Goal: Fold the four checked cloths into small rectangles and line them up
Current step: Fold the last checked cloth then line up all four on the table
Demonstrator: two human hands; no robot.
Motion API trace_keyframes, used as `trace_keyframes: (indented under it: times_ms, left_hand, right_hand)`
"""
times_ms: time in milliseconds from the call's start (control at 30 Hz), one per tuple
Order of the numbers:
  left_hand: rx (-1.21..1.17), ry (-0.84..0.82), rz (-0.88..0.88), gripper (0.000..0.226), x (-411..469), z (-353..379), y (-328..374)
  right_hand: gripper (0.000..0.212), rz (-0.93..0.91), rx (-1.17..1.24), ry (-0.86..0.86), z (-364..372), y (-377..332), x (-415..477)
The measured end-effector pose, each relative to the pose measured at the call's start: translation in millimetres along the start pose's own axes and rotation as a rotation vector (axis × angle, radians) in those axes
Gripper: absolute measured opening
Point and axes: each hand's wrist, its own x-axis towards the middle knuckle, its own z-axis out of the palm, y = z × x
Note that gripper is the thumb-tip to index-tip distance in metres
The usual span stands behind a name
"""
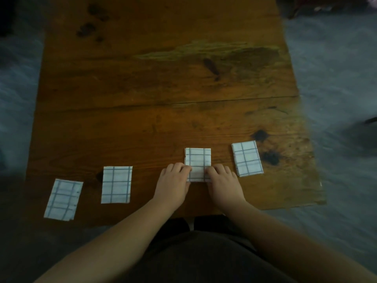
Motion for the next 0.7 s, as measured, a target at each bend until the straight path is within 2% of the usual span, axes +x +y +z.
trace_keyframes:
  times_ms: [267, 700]
  left_hand:
    - [0.015, -0.016, -0.062, 0.043, 1.9, -5.2, -4.4]
    - [0.025, -0.044, -0.017, 0.044, -0.9, -10.2, -13.3]
  right_hand:
    - [0.042, -0.065, -0.009, -0.018, -6.3, -3.3, 14.4]
    - [0.040, -0.039, -0.018, -0.015, -1.9, -7.1, 14.9]
